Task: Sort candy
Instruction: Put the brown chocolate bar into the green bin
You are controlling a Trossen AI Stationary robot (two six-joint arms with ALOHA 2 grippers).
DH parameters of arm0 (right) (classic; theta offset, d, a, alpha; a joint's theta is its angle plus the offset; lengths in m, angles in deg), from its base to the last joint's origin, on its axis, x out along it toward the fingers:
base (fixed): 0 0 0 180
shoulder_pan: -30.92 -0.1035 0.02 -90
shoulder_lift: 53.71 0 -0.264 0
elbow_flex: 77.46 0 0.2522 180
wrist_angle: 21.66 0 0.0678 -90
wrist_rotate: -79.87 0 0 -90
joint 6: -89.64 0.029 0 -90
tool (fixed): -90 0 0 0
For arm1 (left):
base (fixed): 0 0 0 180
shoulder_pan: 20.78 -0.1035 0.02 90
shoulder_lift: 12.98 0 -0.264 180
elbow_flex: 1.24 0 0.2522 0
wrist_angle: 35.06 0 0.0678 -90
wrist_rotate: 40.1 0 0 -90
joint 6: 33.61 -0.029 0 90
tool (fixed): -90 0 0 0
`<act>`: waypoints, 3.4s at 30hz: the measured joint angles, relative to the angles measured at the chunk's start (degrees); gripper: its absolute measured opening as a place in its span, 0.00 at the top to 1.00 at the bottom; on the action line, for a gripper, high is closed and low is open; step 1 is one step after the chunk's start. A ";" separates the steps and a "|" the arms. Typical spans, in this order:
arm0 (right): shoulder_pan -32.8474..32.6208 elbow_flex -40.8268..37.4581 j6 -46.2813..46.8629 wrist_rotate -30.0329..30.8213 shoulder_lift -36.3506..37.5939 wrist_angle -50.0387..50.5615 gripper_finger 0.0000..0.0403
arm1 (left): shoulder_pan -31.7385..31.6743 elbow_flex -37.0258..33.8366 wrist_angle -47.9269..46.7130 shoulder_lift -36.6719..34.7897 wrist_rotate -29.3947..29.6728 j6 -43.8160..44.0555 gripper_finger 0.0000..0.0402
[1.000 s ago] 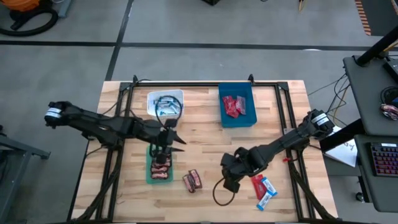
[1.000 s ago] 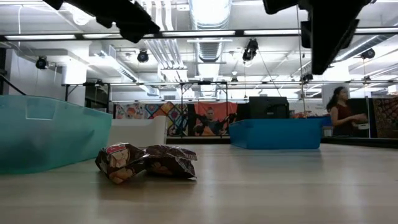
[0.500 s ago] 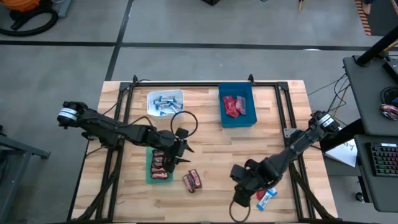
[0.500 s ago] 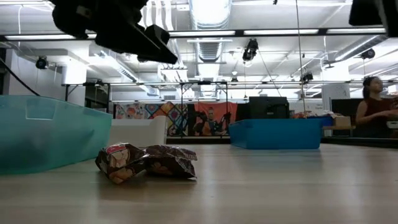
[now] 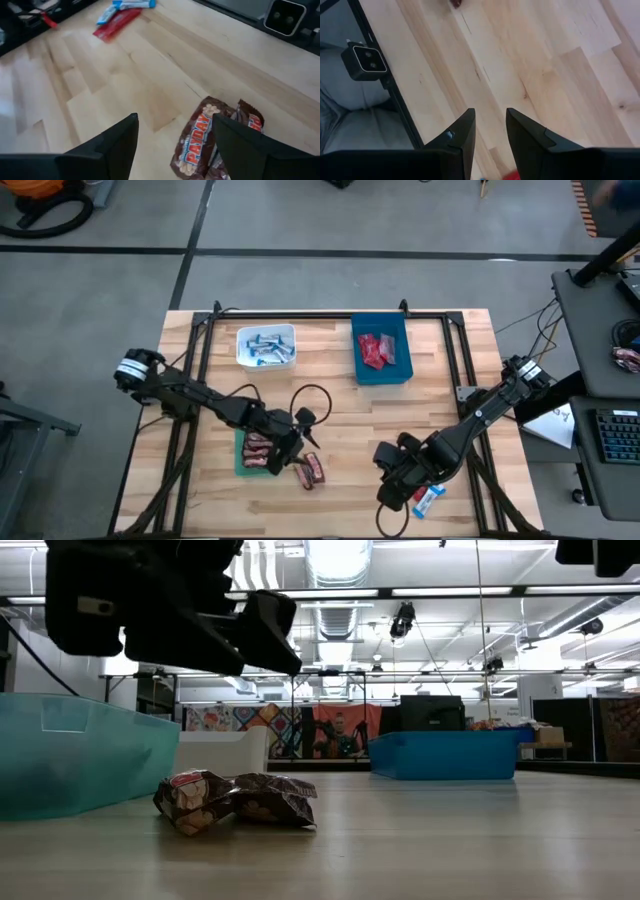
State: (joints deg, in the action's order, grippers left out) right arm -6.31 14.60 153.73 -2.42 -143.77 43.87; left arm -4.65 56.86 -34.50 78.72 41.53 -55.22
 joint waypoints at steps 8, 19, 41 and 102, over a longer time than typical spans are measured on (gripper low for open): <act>0.00 0.00 -0.17 0.00 0.00 0.09 0.75 | 0.00 4.18 -0.84 6.68 -3.64 -2.18 0.41; 0.00 0.00 -1.18 0.57 0.00 0.13 0.75 | -1.03 16.67 -19.48 15.66 -6.04 -8.57 0.42; -0.02 -0.07 -1.51 1.46 0.00 0.17 0.75 | -0.94 20.55 -26.45 16.36 -5.92 -10.48 0.42; -1.51 -7.20 -8.99 23.63 -0.05 0.18 0.75 | -0.68 42.40 -55.27 10.04 -0.43 -10.63 0.99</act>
State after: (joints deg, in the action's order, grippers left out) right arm -7.82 7.40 144.74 21.20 -143.82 44.04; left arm -5.34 99.25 -89.77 88.76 41.10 -65.84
